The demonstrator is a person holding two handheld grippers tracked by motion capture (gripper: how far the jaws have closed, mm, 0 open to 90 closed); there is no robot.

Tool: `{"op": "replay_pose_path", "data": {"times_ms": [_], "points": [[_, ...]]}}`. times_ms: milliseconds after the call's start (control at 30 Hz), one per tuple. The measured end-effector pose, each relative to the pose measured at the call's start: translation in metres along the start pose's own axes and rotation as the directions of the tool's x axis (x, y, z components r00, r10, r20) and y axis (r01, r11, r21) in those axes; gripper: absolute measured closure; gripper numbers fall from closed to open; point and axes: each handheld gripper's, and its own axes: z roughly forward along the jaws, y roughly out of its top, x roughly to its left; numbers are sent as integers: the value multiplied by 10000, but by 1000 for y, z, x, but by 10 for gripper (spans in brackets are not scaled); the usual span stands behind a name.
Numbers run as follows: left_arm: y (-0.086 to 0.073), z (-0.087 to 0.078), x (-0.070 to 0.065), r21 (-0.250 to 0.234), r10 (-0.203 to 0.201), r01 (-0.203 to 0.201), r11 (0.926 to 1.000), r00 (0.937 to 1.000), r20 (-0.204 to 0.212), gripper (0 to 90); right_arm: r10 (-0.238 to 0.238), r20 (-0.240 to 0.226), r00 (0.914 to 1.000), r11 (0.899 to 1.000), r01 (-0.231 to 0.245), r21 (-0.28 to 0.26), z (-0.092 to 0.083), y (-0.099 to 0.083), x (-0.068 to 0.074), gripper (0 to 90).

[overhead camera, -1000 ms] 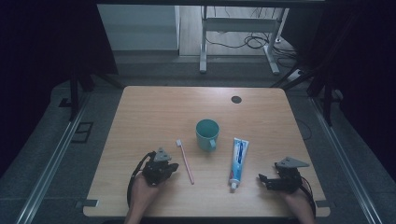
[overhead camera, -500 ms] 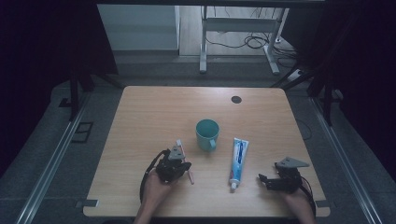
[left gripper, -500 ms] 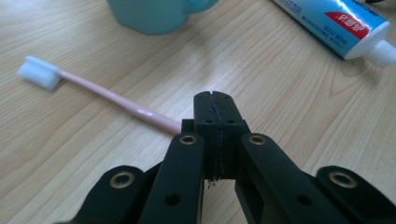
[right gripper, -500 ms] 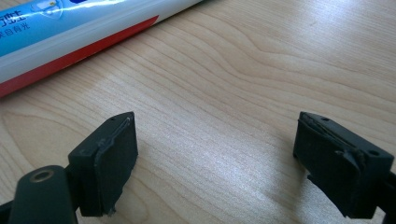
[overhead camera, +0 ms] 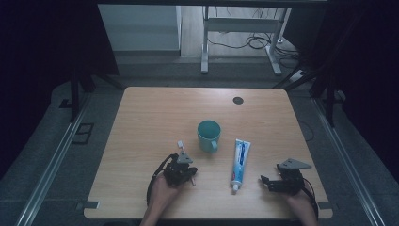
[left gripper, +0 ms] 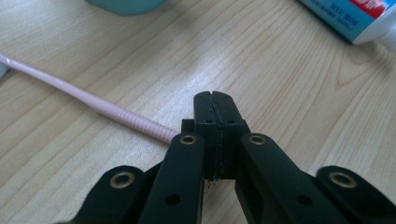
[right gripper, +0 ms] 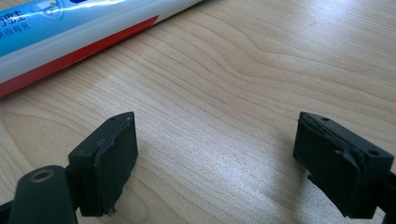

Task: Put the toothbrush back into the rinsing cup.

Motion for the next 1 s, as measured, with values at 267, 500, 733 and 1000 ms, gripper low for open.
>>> {"op": "replay_pose_path", "data": {"times_ms": [267,500,733,1000], "points": [[-9,-5,4,104,-160,161,9998,9998,-111,895,11,0,10000,10000,-11,10,0,0,0,134],[-19,-13,10,156,-342,346,9993,9991,-267,895,12,1,10000,10000,-12,10,0,0,0,134],[-27,-22,17,176,-480,489,9986,9977,-476,893,12,6,10000,10000,-12,9,0,0,0,134],[-35,-31,25,194,-675,690,9974,9954,-677,892,22,4,10000,10000,-22,5,0,0,0,134]]}}
